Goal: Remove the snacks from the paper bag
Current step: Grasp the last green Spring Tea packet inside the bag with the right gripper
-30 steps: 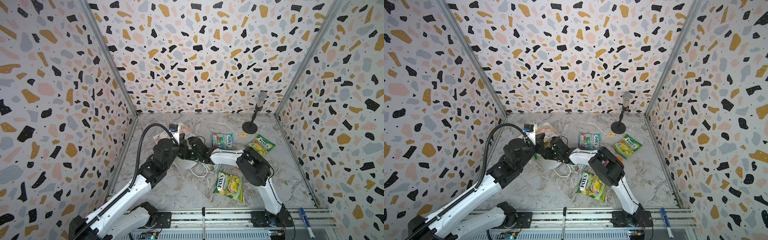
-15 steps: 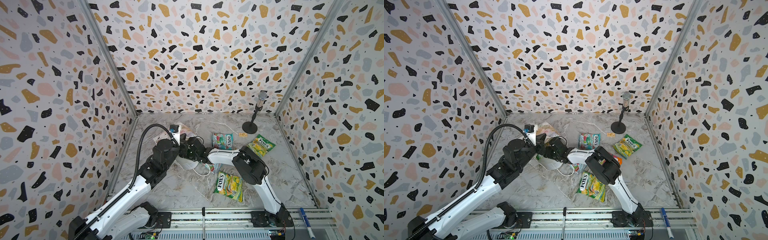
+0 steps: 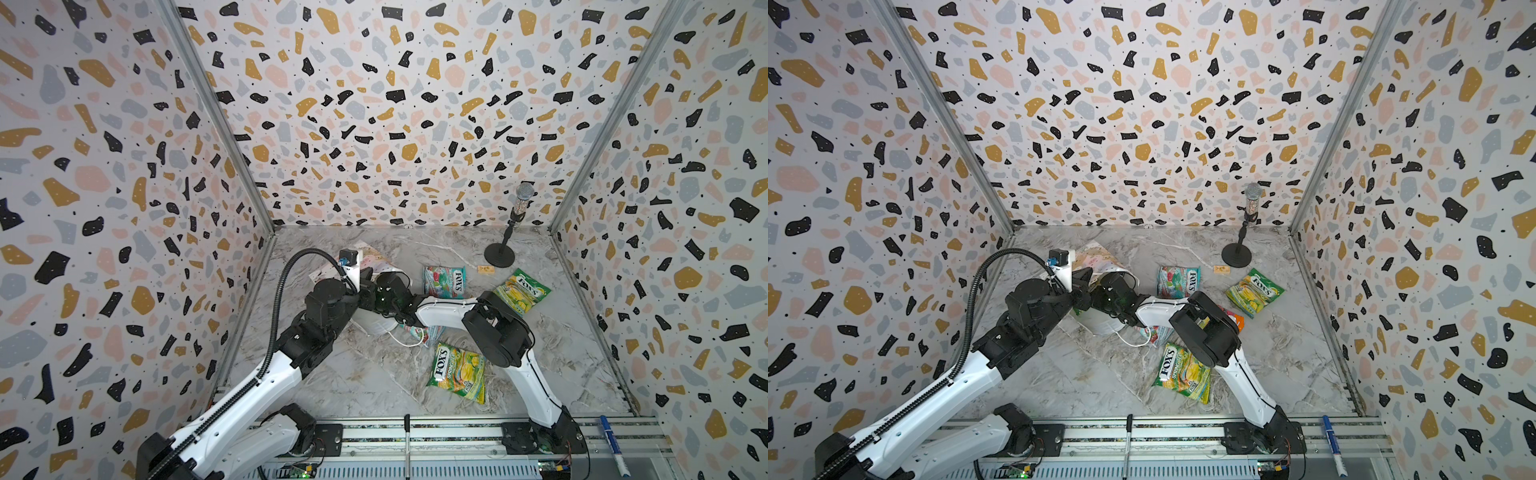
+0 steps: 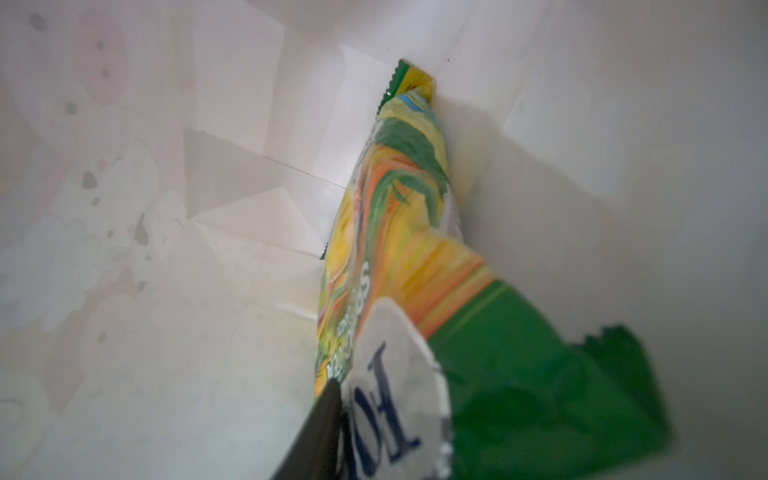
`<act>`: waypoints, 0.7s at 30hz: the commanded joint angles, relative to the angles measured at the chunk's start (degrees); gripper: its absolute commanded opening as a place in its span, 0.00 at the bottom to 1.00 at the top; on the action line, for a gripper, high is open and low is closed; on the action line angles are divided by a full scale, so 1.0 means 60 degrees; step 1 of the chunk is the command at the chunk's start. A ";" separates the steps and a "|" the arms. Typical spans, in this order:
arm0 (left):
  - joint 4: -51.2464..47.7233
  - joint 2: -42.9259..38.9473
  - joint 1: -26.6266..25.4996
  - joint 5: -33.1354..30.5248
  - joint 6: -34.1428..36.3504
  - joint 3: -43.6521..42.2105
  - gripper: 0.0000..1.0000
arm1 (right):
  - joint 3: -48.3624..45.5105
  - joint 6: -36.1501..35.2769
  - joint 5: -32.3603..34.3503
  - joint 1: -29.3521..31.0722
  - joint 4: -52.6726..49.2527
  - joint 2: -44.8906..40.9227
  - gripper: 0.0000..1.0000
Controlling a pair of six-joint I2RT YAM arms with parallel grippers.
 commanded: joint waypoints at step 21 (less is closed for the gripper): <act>0.0561 0.0032 -0.0039 -0.1831 -0.0165 -0.0061 0.00 | -0.1236 -0.2171 -0.0298 -0.0015 0.0055 -0.1844 0.00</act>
